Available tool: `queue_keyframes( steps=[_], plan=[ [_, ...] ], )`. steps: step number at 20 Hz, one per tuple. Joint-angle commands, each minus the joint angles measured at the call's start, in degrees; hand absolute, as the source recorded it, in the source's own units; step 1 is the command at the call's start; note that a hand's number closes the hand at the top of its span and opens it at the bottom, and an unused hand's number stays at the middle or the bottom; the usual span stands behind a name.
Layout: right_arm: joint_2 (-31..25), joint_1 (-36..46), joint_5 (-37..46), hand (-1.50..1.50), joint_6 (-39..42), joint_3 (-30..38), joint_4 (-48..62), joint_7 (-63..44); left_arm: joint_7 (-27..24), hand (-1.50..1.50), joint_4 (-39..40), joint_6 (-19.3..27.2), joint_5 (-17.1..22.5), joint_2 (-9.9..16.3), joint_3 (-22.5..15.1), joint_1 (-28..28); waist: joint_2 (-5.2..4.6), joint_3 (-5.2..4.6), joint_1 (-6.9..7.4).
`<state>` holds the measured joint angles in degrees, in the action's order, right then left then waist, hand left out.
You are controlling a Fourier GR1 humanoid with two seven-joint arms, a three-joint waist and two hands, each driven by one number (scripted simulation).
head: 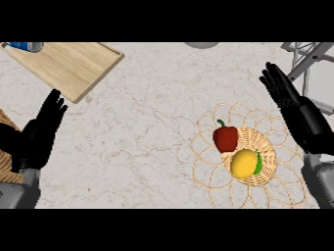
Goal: Pick the bell pepper from the placemat and place it in the tiered shelf
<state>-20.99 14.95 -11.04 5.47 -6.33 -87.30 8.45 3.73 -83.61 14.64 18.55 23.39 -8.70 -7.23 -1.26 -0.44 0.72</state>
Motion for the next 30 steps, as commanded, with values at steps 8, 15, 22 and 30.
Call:
queue_keyframes(
  steps=[8, 15, 22, 30],
  plan=[
    [20.2, 1.9, -21.1, 1.5, -17.4, 15.2, -0.3, -8.1, -2.5, 0.0, -0.8, -1.3, -5.1, -1.1, -4.6, -1.9, 1.75, 3.07, -4.42],
    [9.7, -7.2, 18.6, -1.5, -47.6, 13.2, 9.6, -5.0, -2.9, 0.0, 1.0, -0.2, -8.9, -4.1, -8.0, -5.5, 0.94, 0.44, -2.32],
    [12.4, -14.5, 13.6, -1.5, -37.9, 8.5, -1.0, 0.0, -3.4, 0.0, 1.4, -2.0, -11.1, -5.2, -7.3, -4.4, 1.35, 0.41, -1.09],
    [-1.0, -10.9, 26.5, -1.5, -30.5, -0.5, -13.1, -31.3, -4.6, 0.0, 1.1, -0.8, -13.0, -6.8, -8.4, -2.0, 1.48, 0.27, -0.72]
  ],
)
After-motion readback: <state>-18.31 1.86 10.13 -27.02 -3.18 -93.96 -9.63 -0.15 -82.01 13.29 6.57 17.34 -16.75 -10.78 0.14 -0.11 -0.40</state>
